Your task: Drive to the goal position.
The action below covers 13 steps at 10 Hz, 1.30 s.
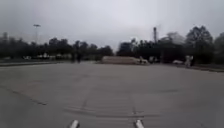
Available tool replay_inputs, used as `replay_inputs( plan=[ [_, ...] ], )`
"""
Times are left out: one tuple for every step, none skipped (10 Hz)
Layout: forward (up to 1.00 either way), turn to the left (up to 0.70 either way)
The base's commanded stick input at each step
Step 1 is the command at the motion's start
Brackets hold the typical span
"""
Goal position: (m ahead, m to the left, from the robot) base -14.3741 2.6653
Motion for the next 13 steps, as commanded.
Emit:
replay_inputs(
  plan=[
    [1.0, 0.0],
    [1.0, -0.2],
    [1.0, -0.4],
    [1.0, -0.4],
    [1.0, -0.4],
    [1.0, -0.4],
    [1.0, -0.34],
    [1.0, -0.01],
    [1.0, 0.0],
    [1.0, 0.0],
    [1.0, 0.0],
    [1.0, 0.0],
    [1.0, -0.03]
  ],
)
